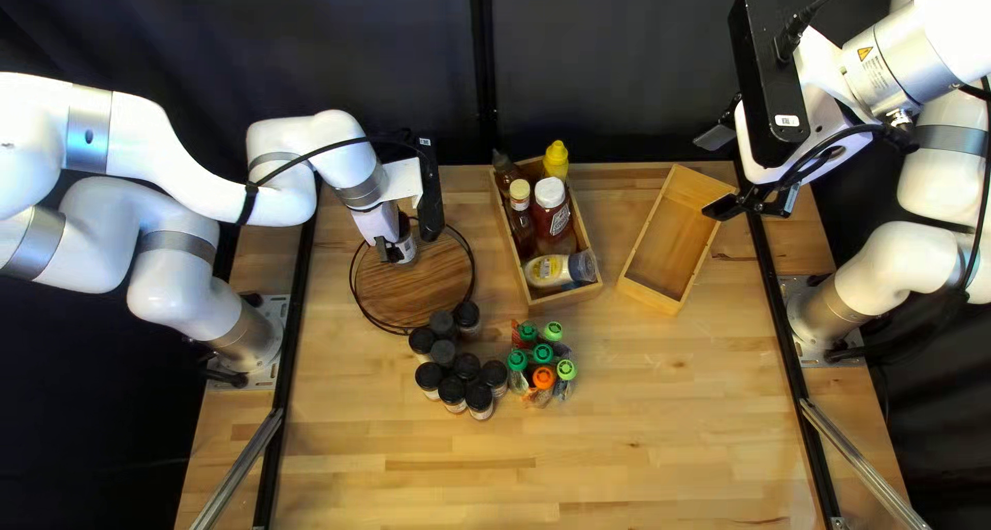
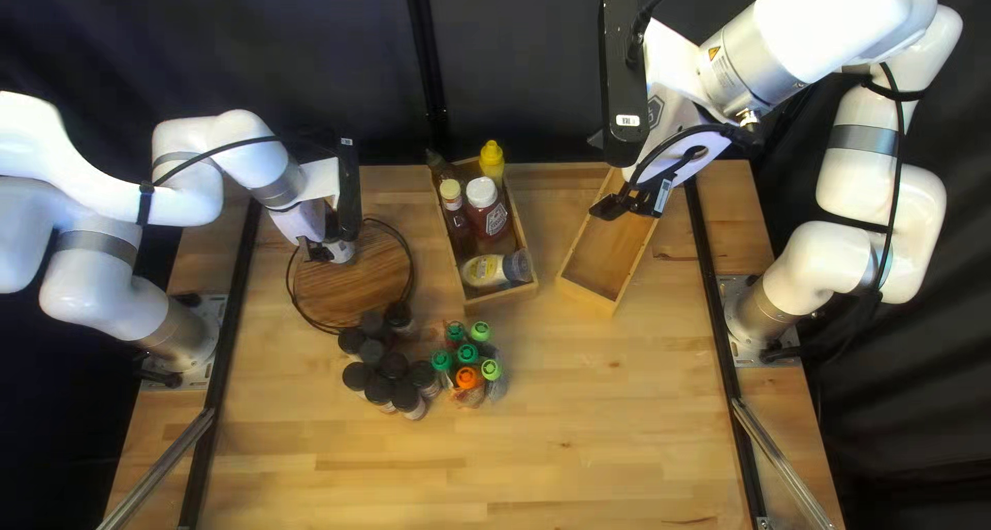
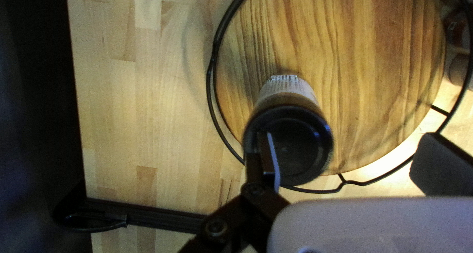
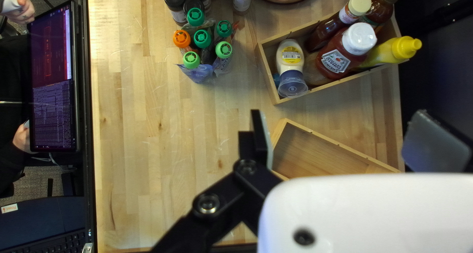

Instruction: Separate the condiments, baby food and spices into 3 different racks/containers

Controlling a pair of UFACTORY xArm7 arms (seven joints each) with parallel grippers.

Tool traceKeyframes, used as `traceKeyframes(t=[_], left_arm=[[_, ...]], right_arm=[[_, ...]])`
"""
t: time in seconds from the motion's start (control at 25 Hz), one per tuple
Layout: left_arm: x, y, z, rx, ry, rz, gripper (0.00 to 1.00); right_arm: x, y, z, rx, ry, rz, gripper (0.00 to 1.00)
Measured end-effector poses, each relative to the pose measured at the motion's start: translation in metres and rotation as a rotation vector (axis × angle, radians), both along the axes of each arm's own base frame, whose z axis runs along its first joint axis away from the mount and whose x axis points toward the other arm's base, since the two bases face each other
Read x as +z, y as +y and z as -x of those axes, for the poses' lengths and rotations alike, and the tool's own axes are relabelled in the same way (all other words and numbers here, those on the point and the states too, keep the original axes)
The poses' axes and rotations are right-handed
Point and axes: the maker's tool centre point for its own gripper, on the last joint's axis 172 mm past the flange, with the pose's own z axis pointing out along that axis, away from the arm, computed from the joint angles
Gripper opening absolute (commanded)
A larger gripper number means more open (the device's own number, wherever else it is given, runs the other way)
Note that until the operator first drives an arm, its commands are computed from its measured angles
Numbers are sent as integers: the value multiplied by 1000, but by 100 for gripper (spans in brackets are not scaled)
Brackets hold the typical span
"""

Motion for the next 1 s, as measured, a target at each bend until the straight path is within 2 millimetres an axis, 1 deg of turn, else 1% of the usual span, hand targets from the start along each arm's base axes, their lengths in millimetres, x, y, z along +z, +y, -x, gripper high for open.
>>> traceKeyframes(t=[0.12, 0.28, 0.36, 0.52, 0.64, 0.72, 0.88, 1.0], left_arm=[[19, -22, -12, -31, 1, 9, 100], [42, -64, -39, -71, 6, 31, 100], [50, -81, -52, -63, 13, 34, 100], [60, -109, -82, 2, 27, 16, 100], [55, -125, -101, 46, 47, -10, 100], [47, -132, -109, 57, 59, -24, 100], [23, -137, -120, 62, 74, -31, 100], [8, -138, -125, 60, 81, -28, 100]], right_arm=[[0, 0, 0, 0, 0, 0, 100], [0, 0, 0, 0, 0, 0, 100], [0, 0, 0, 0, 0, 0, 100], [0, 0, 0, 0, 0, 0, 100], [0, 0, 0, 0, 0, 0, 100], [0, 0, 0, 0, 0, 0, 100], [0, 0, 0, 0, 0, 0, 100], [0, 0, 0, 0, 0, 0, 100]])
